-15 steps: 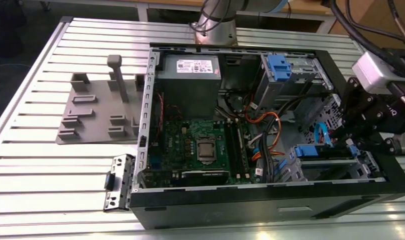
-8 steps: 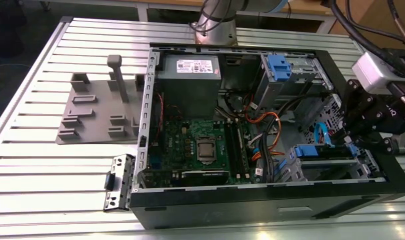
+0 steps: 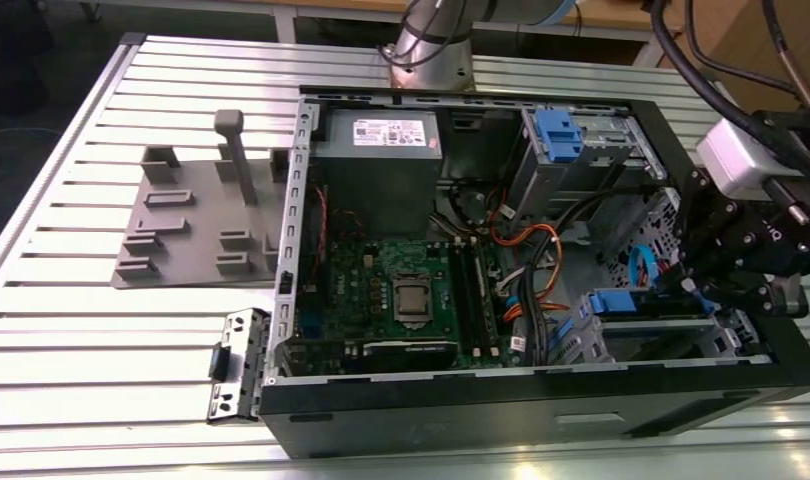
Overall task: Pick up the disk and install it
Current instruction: 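Insert the second disk wire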
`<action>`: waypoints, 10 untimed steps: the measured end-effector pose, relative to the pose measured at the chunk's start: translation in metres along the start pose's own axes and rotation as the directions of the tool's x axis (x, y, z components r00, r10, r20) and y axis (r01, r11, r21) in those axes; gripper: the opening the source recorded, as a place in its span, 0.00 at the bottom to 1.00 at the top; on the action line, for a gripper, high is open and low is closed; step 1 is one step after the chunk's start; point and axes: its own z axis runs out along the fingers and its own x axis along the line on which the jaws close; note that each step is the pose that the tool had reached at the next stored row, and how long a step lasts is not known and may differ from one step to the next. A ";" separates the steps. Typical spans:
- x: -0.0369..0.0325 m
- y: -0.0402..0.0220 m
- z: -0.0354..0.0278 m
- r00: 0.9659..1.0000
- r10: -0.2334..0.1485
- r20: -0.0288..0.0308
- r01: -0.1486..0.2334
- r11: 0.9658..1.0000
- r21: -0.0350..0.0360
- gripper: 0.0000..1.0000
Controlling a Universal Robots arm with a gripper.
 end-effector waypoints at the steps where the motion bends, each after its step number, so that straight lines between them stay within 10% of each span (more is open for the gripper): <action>1: 0.0001 -0.0004 0.0005 1.000 0.000 0.000 0.000 1.000 -0.001 0.10; 10: 0.0011 -0.0040 0.0061 1.000 0.001 -0.001 -0.001 1.000 -0.006 0.10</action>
